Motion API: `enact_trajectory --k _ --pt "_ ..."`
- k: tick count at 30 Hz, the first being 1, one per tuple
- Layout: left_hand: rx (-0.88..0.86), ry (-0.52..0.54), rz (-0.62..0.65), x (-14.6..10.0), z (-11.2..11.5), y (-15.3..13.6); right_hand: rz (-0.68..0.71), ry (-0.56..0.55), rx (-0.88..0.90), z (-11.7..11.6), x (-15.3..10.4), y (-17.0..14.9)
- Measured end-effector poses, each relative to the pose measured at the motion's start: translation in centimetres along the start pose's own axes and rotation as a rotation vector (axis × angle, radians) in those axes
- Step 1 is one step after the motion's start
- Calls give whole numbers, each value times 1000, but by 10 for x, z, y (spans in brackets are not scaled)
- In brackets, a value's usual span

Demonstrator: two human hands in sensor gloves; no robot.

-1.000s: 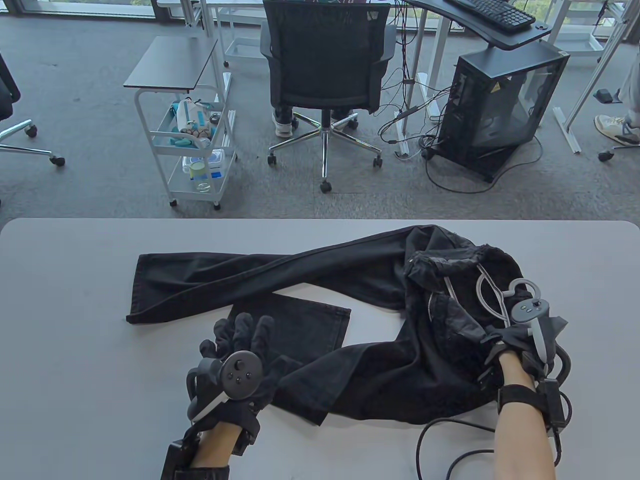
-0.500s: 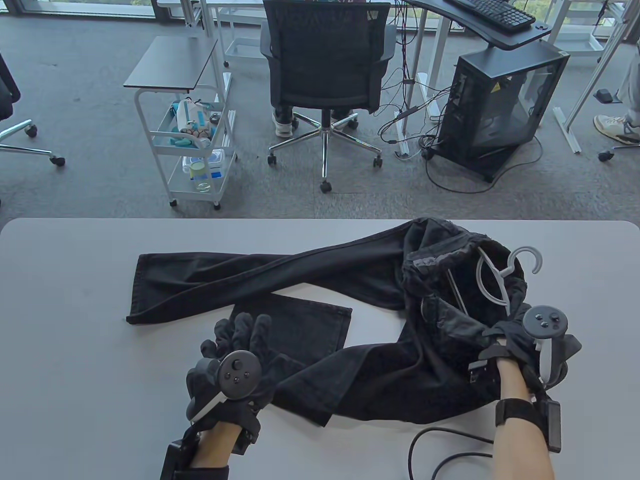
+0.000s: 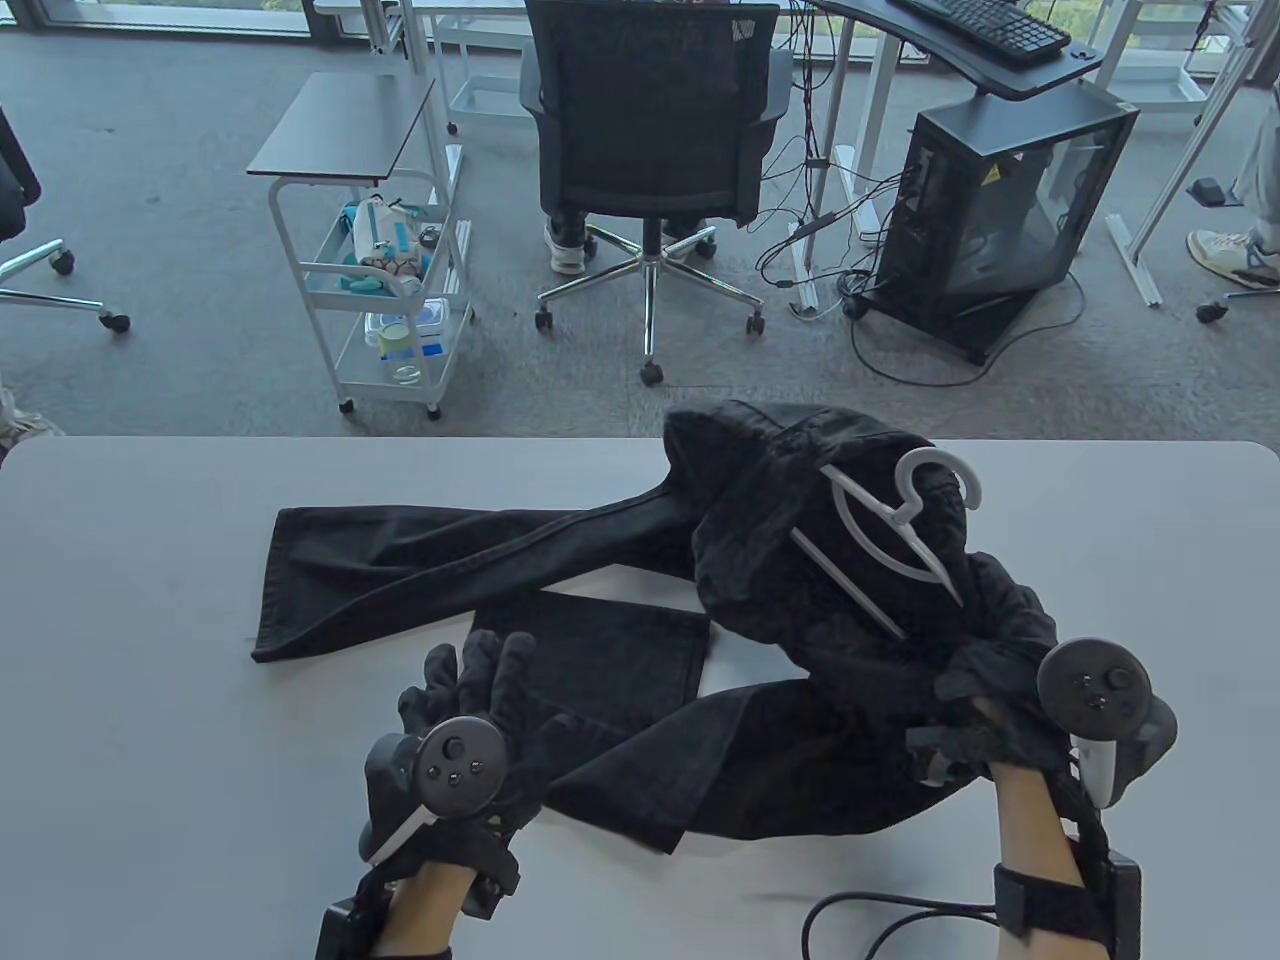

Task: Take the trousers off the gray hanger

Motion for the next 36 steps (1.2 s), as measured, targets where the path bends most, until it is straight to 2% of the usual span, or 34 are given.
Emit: enact_trajectory --k 4,6,11,18,22,26,30,32,34,36 --pt "-57 101 26 -4 -11 7 94 45 -4 -11 -13 29" --pt "-88 112 61 -4 -15 13 135 69 0 -19 -21 42" --pt "-49 207 97 -7 -21 31 235 148 23 -43 -46 69" --pt "-50 239 14 -3 -15 32 373 296 108 -76 -80 91" --pt "-65 237 -28 -8 -14 12 401 308 134 -77 -85 94" --pt "-157 264 -53 -13 -17 -8 427 294 158 -72 -84 89" --pt "-302 323 -157 -18 -20 -42 471 262 175 -66 -83 87" --pt "-464 345 -193 -21 -16 -61 487 246 165 -66 -85 89" --pt "-563 397 -216 -24 -14 -68 490 250 146 -68 -84 89" --pt "-536 403 -257 -26 -15 -73 477 250 126 -69 -83 85"
Point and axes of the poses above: the tracker on the back of each hand, its own y axis roughly to the thumb side, its own x axis roughly from the wrist to the fingertips, z = x × y, the point moved 3 cm from there along x, roughly from the wrist to the fingertips, and after that the axes turned 10 degrees about z, right-handed, at the moved point
